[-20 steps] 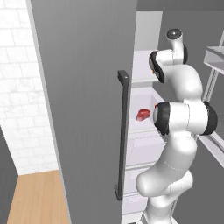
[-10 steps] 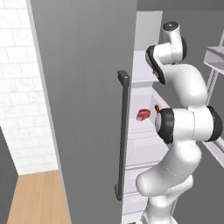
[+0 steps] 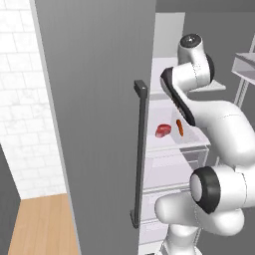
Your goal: Place one carrot and one steak in each tupperware on the nearby counter, to pack two identical lunches.
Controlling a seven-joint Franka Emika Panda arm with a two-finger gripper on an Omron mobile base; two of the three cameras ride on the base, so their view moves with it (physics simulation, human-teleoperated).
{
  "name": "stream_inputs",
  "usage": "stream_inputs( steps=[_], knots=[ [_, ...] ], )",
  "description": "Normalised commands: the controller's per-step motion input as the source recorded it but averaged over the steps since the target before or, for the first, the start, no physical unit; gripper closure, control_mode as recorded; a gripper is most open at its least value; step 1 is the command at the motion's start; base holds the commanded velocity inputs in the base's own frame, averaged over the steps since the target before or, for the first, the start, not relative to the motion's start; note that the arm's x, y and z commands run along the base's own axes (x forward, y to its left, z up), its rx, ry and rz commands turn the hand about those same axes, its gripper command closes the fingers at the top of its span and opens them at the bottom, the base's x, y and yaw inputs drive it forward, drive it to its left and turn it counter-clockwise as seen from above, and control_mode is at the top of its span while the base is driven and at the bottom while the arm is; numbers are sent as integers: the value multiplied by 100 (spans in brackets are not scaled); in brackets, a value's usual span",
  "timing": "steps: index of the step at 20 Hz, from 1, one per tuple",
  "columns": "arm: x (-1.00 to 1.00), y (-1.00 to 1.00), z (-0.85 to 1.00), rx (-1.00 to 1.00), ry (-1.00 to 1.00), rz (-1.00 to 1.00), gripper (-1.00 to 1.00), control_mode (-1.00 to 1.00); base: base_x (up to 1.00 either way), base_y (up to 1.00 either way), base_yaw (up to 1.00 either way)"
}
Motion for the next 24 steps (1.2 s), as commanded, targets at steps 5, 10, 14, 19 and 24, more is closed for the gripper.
stream_inputs(
  steps=[5, 10, 14, 19, 24],
  knots=[
    [-100, 12, -21, 1, 28, 0, 100, -100, 0, 0, 0],
    [-100, 4, -72, -5, 23, 0, 100, -100, 0, 0, 0],
    [-91, 0, -87, 0, 18, 0, 100, -100, 0, 0, 0],
    [-51, -2, -38, 0, 2, 0, 100, -100, 0, 0, 0],
    [-28, -1, 0, 0, -2, -2, 100, -100, 0, 0, 0]
  ],
)
